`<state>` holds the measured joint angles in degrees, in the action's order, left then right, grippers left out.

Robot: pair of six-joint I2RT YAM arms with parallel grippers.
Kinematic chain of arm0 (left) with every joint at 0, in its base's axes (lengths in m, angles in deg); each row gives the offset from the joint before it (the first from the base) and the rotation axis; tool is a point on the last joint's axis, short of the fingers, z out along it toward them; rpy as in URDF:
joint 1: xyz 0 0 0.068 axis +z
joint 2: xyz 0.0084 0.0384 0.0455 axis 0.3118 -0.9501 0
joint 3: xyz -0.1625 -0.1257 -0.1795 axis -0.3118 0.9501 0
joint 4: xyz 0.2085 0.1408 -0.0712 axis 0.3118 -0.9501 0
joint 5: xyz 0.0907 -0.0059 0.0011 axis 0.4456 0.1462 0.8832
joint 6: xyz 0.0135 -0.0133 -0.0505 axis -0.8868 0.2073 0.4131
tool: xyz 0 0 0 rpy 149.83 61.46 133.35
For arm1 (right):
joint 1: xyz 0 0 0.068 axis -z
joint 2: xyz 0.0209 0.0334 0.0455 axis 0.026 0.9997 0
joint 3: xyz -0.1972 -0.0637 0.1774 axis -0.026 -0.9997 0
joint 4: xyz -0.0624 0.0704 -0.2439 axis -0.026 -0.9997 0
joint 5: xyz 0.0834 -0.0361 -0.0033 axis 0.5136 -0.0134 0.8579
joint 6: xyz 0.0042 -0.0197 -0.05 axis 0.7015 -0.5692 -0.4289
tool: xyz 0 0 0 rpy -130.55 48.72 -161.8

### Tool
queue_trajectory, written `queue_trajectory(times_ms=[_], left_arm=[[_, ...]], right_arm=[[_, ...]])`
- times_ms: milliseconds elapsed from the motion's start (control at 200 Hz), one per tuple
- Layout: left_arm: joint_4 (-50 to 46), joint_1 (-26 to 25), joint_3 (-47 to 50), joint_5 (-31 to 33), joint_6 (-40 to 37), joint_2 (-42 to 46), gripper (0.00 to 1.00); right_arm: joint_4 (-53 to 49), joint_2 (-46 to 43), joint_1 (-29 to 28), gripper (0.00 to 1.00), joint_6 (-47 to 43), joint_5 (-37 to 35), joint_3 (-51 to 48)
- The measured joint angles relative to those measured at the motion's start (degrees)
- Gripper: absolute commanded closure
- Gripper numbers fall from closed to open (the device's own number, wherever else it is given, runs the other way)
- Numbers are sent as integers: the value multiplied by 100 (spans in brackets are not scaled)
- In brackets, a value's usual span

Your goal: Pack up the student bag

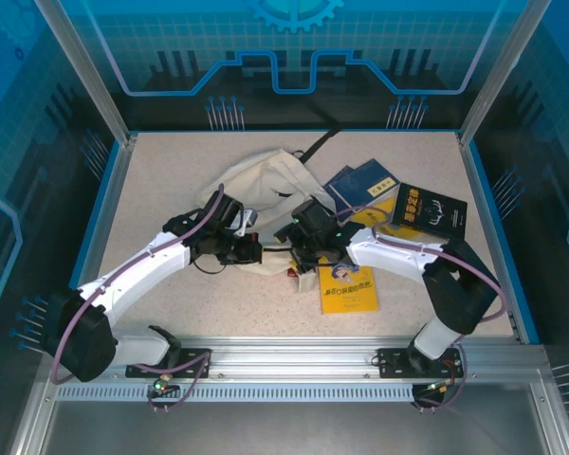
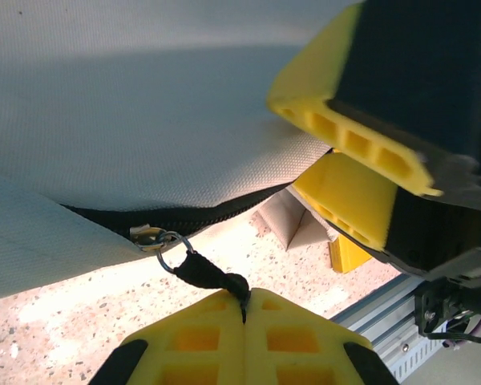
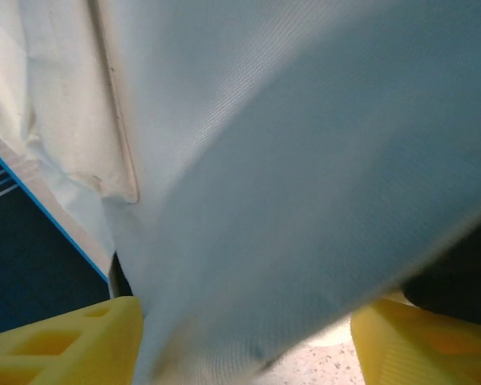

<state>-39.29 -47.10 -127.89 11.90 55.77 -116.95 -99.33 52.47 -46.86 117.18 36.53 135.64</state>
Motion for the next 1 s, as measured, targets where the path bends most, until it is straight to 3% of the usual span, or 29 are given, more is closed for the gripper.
queue_trajectory(times_ms=[165, 335, 1000], left_arm=[[-306, 11, 0, 243, -26, 2, 100], [-658, 44, 0, 728, -59, -11, 100], [-780, 188, -15, 2063, -122, -837, 100]], right_arm=[[-66, 334, -15, 63, -24, 55, 227], [-168, 435, -101, 79, -136, 55, 225], [-319, 420, -352, 84, -798, -295, 46]])
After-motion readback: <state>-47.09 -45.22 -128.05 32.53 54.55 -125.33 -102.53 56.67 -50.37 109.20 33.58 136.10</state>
